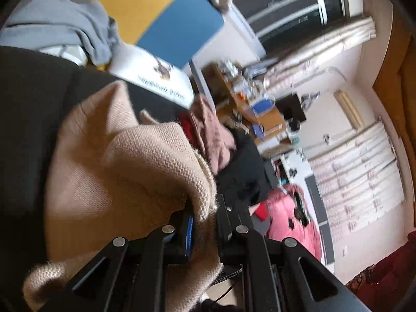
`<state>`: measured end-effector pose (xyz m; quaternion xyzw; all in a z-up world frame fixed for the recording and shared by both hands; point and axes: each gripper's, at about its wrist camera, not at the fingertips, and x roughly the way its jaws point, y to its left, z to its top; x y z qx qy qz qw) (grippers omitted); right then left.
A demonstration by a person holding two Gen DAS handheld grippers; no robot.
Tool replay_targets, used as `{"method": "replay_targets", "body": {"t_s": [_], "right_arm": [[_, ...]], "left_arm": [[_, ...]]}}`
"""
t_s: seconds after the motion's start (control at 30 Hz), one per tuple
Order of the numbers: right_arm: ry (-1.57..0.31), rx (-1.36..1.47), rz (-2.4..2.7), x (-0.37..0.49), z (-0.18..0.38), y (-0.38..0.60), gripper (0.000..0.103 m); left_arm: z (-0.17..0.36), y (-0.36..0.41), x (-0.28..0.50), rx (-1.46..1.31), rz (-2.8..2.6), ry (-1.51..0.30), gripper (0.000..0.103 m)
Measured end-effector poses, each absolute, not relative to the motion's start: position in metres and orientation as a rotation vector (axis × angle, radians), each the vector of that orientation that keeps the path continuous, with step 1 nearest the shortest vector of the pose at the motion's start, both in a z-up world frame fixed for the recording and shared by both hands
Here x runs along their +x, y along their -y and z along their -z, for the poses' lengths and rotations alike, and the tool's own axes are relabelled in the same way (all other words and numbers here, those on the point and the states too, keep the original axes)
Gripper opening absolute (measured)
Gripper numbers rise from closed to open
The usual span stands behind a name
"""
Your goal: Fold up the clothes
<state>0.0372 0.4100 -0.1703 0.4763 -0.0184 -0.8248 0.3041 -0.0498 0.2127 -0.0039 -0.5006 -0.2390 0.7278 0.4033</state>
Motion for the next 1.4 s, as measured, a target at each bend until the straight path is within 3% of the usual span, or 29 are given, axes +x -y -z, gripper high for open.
{"method": "replay_targets", "body": {"t_s": [0.2, 0.57, 0.73, 0.9, 1.07, 1.27, 1.4], "right_arm": [[0.090, 1.216, 2.193, 0.038, 0.174, -0.413, 0.103], [0.140, 1.173, 2.216, 0.038, 0.180, -0.413, 0.103], [0.128, 1.159, 2.231, 0.039, 0.181, -0.410, 0.103], [0.048, 1.194, 2.257, 0.056, 0.168, -0.407, 0.103], [0.122, 1.245, 2.276, 0.088, 0.160, -0.427, 0.103], [0.086, 1.304, 2.297, 0.102, 0.127, -0.443, 0.103], [0.011, 1.224, 2.233, 0.114, 0.094, -0.428, 0.103]], "left_arm": [[0.051, -0.276, -0.045, -1.398, -1.741, 0.549, 0.012], [0.068, -0.310, -0.039, -1.410, -1.703, 0.570, 0.012], [0.078, -0.326, -0.038, -1.447, -1.669, 0.452, 0.013], [0.093, -0.306, -0.048, -1.507, -1.507, 0.703, 0.025], [0.071, -0.308, -0.047, -1.442, -1.322, 0.790, 0.027], [0.039, -0.264, -0.055, -1.313, -1.324, 0.804, 0.028], [0.030, -0.186, -0.063, -1.216, -1.509, 0.793, 0.032]]}}
